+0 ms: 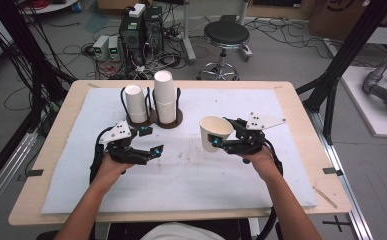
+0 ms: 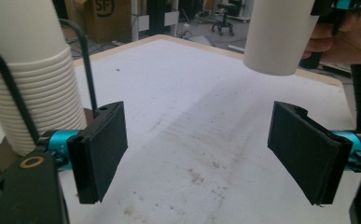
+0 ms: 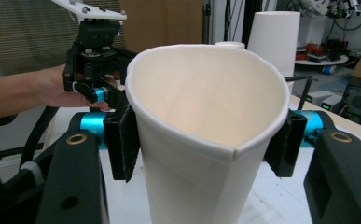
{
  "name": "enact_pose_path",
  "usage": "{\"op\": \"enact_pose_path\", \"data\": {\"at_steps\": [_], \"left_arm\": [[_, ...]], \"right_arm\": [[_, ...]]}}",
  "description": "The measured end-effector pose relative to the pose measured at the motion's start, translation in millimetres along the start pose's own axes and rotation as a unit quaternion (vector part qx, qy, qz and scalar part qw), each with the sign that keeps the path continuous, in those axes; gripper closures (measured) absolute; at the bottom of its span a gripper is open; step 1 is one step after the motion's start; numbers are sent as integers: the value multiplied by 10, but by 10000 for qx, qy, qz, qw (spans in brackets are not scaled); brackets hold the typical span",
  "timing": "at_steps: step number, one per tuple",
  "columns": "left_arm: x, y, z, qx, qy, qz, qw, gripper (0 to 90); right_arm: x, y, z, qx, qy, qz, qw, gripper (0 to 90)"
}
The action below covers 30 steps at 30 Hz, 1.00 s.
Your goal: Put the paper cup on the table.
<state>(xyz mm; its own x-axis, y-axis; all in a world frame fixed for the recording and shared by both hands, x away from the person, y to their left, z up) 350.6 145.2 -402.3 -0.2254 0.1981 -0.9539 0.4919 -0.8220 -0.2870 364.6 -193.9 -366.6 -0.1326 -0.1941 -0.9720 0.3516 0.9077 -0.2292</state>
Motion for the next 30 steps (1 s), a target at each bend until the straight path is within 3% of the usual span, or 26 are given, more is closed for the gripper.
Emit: {"op": "enact_pose_path", "data": {"at_steps": [8,14,20,26,30], "left_arm": [[115,-74,-122,-206,0,-137,9997,198],[144,-143,-247,-504,-173,8,9986,198],[142,-233,-282,-736,-85,118,9972,198],[203,-239,-344,-840,-189,57,9963,198],[219,-246,-349,-837,-211,55,9963,200]], "right_arm": [[42,-120,51,155,56,92,9998,392],[133,-199,100,346,44,37,9994,389],[230,-266,202,587,50,-54,9982,389],[302,-312,300,888,168,-94,9959,385],[353,-328,377,1199,272,-66,9924,380]]}}
Point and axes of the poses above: each handheld gripper's, and its own axes: y roughly forward along the jaws, x roughly out of its underside, z roughly to its right, the point moved 3 cm from there along y, roughly forward along the jaws, and after that the axes turned 3 degrees about -z, right-handed, at the moved point
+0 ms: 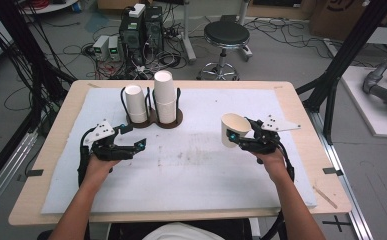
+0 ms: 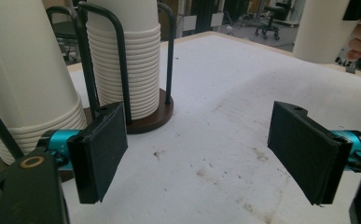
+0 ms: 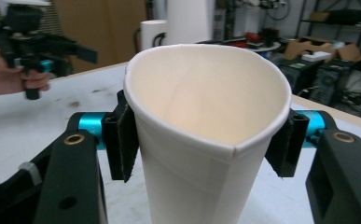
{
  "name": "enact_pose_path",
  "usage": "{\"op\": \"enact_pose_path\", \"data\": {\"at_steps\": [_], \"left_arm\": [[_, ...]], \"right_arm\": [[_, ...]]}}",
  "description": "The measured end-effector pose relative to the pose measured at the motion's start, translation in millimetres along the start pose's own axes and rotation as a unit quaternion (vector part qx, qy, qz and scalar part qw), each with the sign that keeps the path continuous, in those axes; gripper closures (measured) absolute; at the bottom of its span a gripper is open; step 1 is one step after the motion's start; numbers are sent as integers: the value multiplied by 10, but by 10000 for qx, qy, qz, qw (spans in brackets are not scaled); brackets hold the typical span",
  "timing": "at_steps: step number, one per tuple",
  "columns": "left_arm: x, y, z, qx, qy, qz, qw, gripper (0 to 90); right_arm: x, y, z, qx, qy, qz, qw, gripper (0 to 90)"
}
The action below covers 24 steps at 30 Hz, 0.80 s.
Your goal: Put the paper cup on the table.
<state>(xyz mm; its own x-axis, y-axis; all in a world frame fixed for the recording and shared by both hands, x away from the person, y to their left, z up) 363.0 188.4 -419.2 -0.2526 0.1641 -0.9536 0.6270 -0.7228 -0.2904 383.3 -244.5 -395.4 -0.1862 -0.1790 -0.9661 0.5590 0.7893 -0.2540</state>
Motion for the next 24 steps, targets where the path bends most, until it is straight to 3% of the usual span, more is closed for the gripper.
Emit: {"op": "enact_pose_path", "data": {"at_steps": [10,24], "left_arm": [[26,-17,0,-13,13,-34,10000,201],[61,13,-4,14,0,-130,9999,202]], "right_arm": [[156,111,205,659,229,-295,9971,377],[382,84,449,1073,612,-693,9899,370]]}}
Point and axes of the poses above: each handheld gripper's, and its own axes: y roughly forward along the jaws, x roughly out of its underside, z roughly to its right, the point moved 3 cm from there along y, roughly forward along the jaws, and after that the axes turned 3 degrees about -z, right-handed, at the moved point
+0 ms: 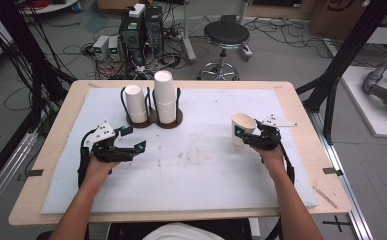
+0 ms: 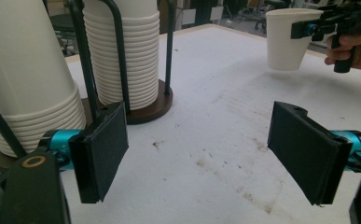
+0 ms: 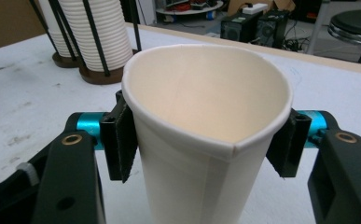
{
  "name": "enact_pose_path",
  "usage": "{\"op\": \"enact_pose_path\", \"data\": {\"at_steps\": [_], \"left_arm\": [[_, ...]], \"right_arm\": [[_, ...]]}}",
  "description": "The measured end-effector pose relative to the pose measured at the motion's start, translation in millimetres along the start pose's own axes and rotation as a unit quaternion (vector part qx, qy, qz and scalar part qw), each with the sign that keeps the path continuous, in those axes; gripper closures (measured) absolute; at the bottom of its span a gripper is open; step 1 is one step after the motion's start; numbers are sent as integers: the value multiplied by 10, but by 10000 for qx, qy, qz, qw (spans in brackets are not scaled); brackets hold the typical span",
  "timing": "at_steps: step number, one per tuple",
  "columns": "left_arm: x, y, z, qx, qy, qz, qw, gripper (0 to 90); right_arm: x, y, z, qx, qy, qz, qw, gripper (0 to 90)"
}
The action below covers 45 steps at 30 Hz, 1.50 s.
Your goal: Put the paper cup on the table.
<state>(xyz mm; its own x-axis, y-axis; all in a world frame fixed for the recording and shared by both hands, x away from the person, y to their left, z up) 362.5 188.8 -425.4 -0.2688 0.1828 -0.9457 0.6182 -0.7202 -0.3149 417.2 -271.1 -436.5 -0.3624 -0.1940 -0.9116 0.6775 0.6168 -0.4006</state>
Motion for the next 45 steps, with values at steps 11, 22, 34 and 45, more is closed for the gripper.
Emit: {"op": "enact_pose_path", "data": {"at_steps": [11,22,34,45], "left_arm": [[9,18,9,43,-18,-18,10000,202],[7,23,3,51,-46,-6,10000,202],[8,33,6,89,-54,-31,9999,202],[1,39,22,96,-12,-33,9999,202]], "right_arm": [[94,36,68,45,97,-198,9997,350],[141,-25,86,-7,162,-257,9995,262],[169,-56,65,-18,100,-421,9991,218],[194,-124,53,-52,38,-509,9987,216]]}}
Point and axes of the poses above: each handheld gripper's, and its own axes: y roughly forward along the jaws, x roughly out of its underside, z roughly to its right, the point moved 3 cm from there along y, roughly forward along the jaws, and after that the axes turned 3 degrees about -z, right-handed, at the moved point
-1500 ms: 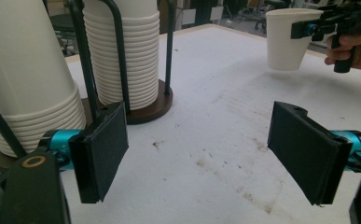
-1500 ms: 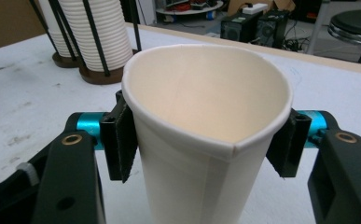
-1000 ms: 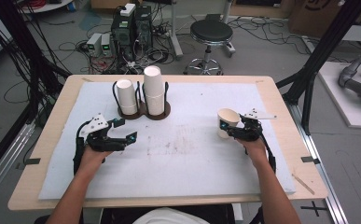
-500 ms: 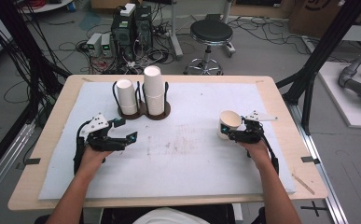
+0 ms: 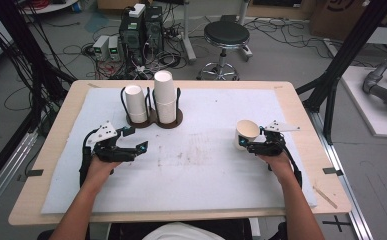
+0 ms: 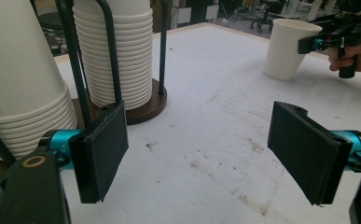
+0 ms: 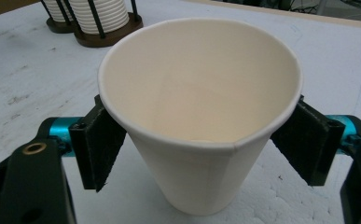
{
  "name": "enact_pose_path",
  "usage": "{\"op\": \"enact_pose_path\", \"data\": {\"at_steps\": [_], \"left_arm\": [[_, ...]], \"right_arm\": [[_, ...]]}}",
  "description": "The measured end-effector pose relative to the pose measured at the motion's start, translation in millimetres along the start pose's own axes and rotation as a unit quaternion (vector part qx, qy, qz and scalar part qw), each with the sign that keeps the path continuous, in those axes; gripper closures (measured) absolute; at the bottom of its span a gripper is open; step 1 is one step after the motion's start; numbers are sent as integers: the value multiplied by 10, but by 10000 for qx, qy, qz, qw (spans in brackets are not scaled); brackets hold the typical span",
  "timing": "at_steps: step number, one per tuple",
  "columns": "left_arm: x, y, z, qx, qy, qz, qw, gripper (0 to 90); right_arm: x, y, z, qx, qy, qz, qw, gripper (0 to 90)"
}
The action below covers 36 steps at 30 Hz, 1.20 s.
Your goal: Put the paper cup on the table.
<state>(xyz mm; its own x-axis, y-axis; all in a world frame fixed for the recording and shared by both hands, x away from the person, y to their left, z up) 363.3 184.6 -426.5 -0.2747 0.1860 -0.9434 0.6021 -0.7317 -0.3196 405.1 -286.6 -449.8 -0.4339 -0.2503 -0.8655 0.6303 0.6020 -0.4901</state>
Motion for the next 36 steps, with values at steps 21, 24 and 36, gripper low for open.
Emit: {"op": "enact_pose_path", "data": {"at_steps": [21,24,36], "left_arm": [[-13,-15,-15,-17,-18,43,10000,202],[-20,-15,-12,-12,-13,56,10000,202],[-62,-57,-35,48,-138,316,9994,199]], "right_arm": [[116,-378,-77,26,-183,-50,9998,216],[131,-466,-101,18,-146,-10,9999,217],[-151,-740,-255,-174,-235,671,9973,216]]}}
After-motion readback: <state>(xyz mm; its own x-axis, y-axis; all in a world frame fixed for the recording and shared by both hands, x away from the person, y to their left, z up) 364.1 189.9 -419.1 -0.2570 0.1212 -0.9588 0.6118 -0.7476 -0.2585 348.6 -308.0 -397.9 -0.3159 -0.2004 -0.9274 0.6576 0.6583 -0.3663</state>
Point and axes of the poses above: each handheld gripper's, and its own axes: y roughly forward along the jaws, x roughly out of its underside, z roughly to its right, the point moved 3 cm from there along y, roughly forward along the jaws, and after that the axes turned 3 degrees about -z, right-handed, at the moved point
